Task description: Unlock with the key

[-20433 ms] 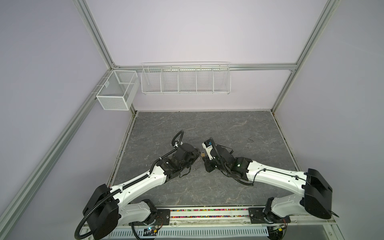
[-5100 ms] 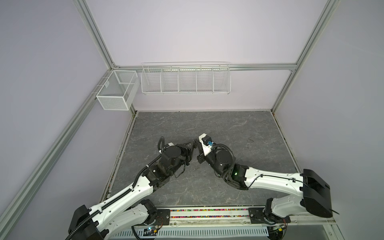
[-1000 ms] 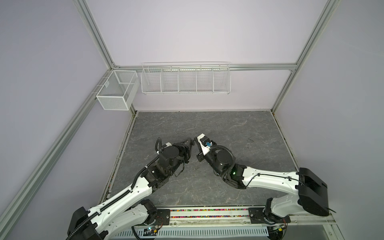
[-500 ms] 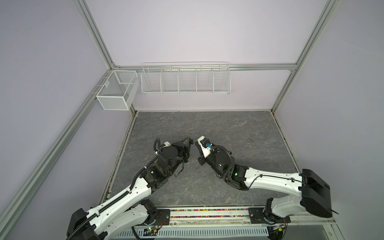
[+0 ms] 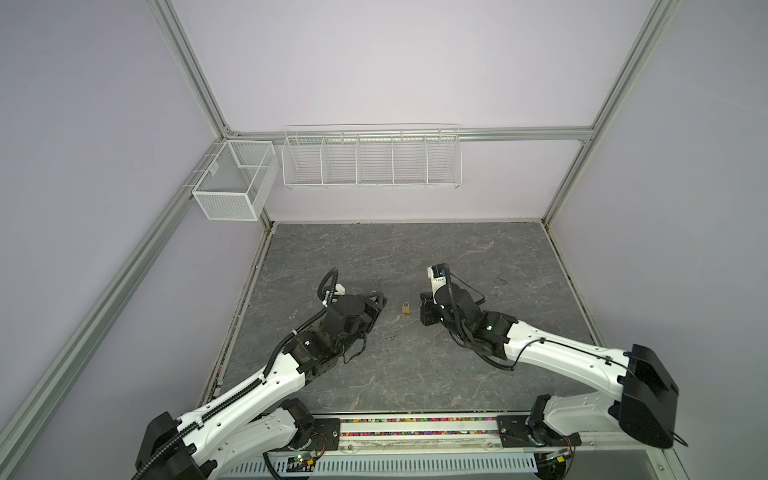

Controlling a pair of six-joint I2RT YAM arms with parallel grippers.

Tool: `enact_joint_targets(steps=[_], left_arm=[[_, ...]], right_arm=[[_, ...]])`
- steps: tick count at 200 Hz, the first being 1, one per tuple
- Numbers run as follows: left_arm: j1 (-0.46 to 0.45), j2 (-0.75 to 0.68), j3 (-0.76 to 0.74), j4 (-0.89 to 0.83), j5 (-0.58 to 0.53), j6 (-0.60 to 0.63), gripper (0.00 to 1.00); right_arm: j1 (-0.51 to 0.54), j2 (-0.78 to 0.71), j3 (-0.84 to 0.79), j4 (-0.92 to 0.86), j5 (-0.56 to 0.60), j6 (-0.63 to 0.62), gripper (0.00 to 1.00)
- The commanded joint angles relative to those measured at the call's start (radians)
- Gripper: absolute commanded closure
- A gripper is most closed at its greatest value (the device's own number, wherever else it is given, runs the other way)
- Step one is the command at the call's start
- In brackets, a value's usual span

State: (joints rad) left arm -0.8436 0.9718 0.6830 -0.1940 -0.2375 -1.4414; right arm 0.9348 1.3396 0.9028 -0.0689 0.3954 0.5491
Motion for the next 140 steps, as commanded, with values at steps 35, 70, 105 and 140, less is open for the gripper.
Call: enact_joint_targets(steps=[35,70,105,140], left_arm=[[-0.127,0.11,0.02,0.121,0.028,0.235,1.0],[-0.18,0.148,0.024,0.181,0.007,0.331,1.0],[-0.181,0.166,0.027,0.237,-0.002,0.349,1.0],[-0.181,0.198,0.059,0.189,-0.047,0.367,1.0]], right_arm=[[-0.031,-0.055,0.016,-0.026,-0.083,0.161,0.93],[-0.03,-0.063,0.062,-0.091,-0.085,0.208,0.93],[-0.017,-0.043,0.07,-0.077,-0.146,0.225,0.93],[0.013,-0.058,0.091,-0.097,-0.14,0.211,0.93]])
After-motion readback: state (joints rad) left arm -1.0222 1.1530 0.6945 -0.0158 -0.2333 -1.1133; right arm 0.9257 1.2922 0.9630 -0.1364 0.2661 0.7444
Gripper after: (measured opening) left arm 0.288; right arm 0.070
